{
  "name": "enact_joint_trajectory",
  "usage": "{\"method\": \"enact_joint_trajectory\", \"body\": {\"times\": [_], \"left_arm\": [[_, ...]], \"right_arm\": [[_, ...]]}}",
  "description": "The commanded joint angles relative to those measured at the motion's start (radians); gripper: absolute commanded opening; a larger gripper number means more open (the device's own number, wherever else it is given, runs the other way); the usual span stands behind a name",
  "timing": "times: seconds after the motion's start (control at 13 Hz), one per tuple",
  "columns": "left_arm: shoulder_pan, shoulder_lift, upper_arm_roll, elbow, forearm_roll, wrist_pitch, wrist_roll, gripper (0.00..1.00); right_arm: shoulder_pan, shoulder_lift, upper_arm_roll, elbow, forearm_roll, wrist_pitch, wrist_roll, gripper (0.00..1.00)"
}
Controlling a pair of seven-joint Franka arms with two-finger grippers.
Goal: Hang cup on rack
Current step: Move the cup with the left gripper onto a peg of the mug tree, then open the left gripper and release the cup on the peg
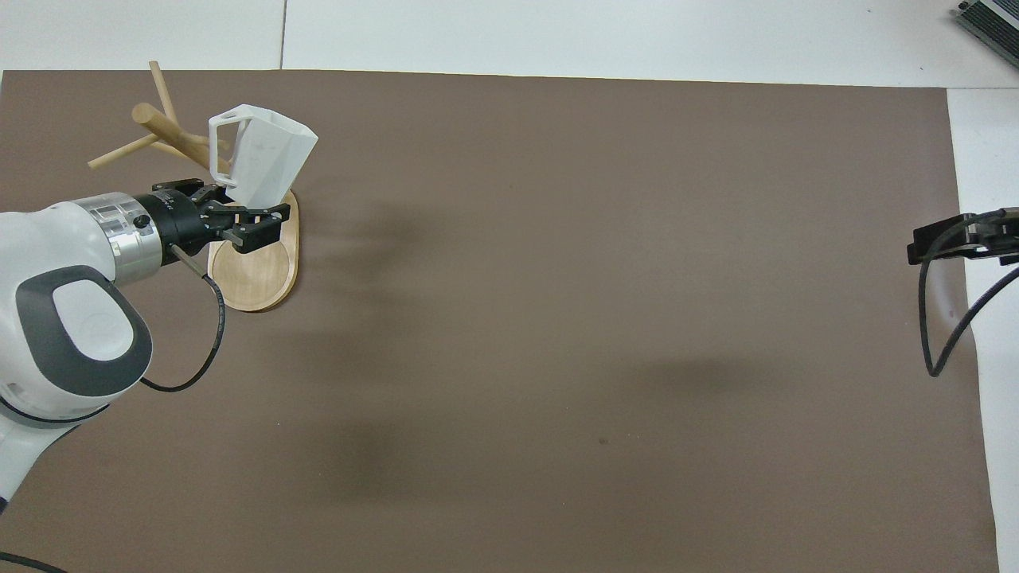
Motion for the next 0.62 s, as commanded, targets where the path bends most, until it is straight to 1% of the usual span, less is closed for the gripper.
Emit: {"method": "enact_joint_trajectory", "body": {"times": [0.0,0.31,0.54], "left_arm": [[0.001,-0.01,0.002,-0.026,0.015,0.024,-0.024,0.0],[0.004,-0.01,0.004,-0.035,0.026,0.034,-0.026,0.0],[0.039,-0.01,0.004,-0.035,0.028,0.033,-0.033,0.0]], "right_arm": [[-0.006,-0.022,0.001,-0.019,0.017,-0.009,-0.024,1.0],[-0.006,-0.02,0.001,-0.019,0.017,-0.008,-0.024,1.0],[-0.006,-0.022,0.001,-0.019,0.017,-0.008,-0.024,1.0]]}}
